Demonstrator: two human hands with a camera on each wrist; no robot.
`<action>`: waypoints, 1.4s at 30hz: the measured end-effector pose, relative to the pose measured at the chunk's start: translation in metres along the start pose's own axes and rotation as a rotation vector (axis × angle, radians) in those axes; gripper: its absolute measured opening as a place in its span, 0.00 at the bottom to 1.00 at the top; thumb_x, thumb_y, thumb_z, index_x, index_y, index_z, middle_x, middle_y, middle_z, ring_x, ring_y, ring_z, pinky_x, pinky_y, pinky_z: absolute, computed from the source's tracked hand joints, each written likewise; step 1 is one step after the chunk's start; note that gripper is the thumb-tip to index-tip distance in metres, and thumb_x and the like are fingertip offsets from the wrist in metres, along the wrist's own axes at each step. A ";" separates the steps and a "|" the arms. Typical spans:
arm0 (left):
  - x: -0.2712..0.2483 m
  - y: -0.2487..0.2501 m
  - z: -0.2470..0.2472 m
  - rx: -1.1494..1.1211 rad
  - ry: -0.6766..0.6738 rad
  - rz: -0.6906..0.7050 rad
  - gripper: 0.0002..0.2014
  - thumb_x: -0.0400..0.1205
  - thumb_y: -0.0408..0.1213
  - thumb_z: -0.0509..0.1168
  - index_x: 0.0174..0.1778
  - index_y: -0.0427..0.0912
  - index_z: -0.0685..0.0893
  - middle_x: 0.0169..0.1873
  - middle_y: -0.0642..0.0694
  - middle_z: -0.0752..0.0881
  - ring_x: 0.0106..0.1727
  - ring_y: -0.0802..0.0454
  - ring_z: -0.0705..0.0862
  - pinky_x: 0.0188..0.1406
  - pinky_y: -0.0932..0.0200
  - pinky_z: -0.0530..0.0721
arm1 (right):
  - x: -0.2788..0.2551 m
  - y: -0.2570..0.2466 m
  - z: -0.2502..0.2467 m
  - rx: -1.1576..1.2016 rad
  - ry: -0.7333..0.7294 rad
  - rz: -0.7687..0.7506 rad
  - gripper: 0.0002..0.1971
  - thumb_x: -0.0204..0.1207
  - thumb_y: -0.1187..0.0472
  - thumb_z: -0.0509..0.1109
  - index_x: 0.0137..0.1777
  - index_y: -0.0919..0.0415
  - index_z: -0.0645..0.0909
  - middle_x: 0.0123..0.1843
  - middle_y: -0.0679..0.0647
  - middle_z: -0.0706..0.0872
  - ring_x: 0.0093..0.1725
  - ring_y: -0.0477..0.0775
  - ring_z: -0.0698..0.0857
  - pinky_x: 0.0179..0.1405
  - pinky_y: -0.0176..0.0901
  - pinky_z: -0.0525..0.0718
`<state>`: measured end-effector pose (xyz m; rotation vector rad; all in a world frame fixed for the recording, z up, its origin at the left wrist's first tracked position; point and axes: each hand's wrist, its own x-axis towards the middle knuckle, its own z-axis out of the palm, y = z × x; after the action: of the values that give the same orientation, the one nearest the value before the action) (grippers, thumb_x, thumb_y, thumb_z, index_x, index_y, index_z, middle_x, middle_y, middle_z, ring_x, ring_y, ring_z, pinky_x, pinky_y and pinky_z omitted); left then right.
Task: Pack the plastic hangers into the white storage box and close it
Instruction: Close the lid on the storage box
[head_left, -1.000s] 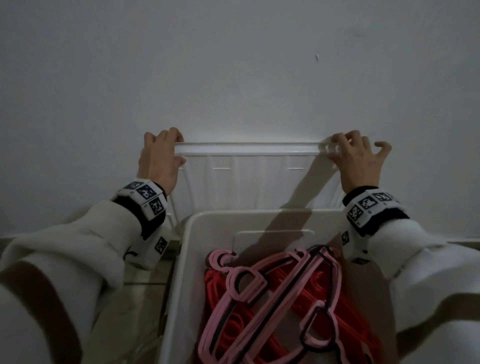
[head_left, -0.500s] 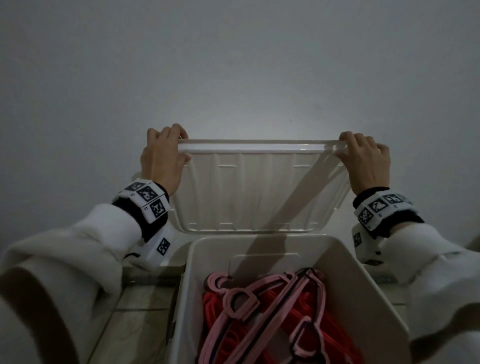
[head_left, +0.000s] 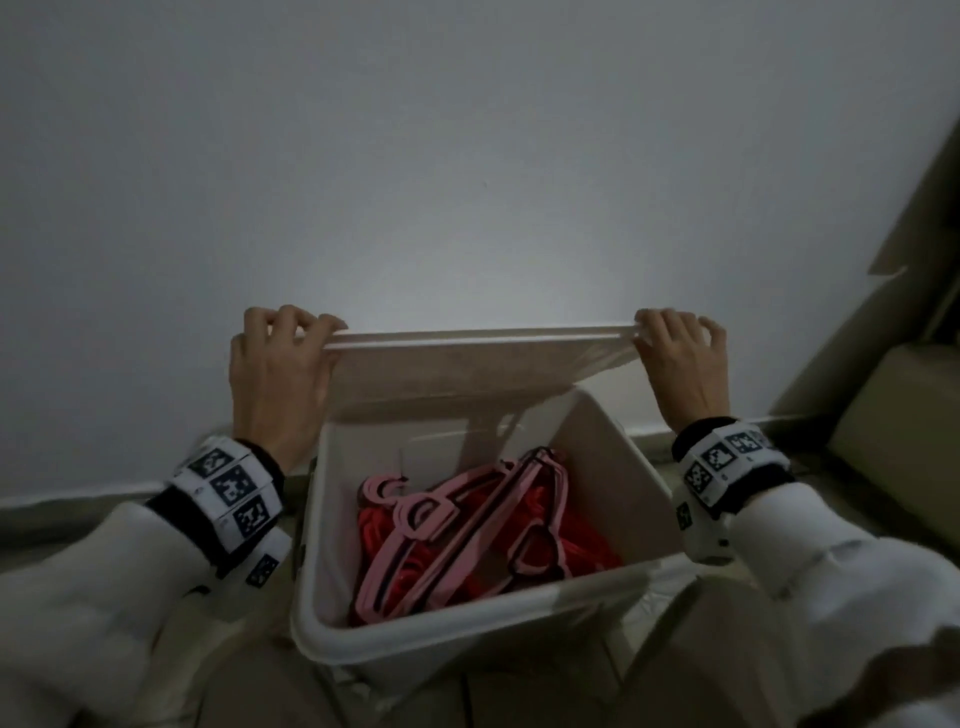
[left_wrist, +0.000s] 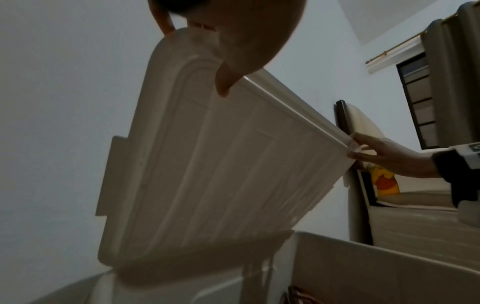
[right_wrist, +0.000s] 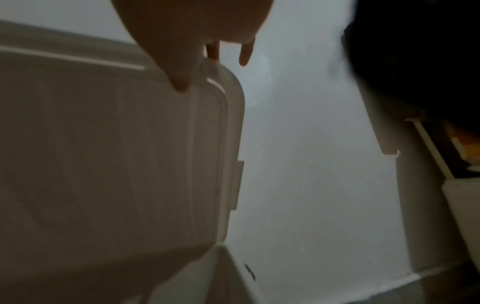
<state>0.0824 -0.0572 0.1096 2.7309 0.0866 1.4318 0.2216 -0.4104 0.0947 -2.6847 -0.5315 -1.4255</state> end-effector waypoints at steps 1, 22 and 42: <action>-0.012 0.002 -0.001 0.001 -0.009 -0.013 0.11 0.74 0.28 0.69 0.52 0.39 0.84 0.45 0.37 0.82 0.52 0.41 0.67 0.40 0.45 0.74 | -0.012 -0.001 0.000 -0.017 0.004 -0.017 0.08 0.75 0.64 0.69 0.53 0.58 0.76 0.46 0.56 0.82 0.47 0.59 0.82 0.57 0.54 0.68; -0.158 0.004 0.011 -0.290 -0.847 0.126 0.28 0.64 0.75 0.53 0.35 0.52 0.70 0.30 0.58 0.72 0.35 0.58 0.70 0.31 0.69 0.65 | -0.109 0.012 -0.010 0.261 -1.119 -0.232 0.15 0.69 0.62 0.70 0.32 0.49 0.66 0.37 0.43 0.76 0.37 0.48 0.77 0.31 0.29 0.65; -0.073 0.117 0.062 -0.314 -1.174 0.233 0.15 0.81 0.46 0.63 0.61 0.44 0.77 0.61 0.46 0.79 0.60 0.50 0.77 0.55 0.58 0.74 | -0.092 0.012 -0.010 0.300 -1.443 -0.085 0.08 0.77 0.49 0.69 0.43 0.52 0.76 0.42 0.48 0.81 0.40 0.45 0.78 0.37 0.33 0.72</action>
<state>0.0943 -0.1809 0.0238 2.8525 -0.4619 -0.2970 0.1704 -0.4490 0.0267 -2.9261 -0.7577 0.7910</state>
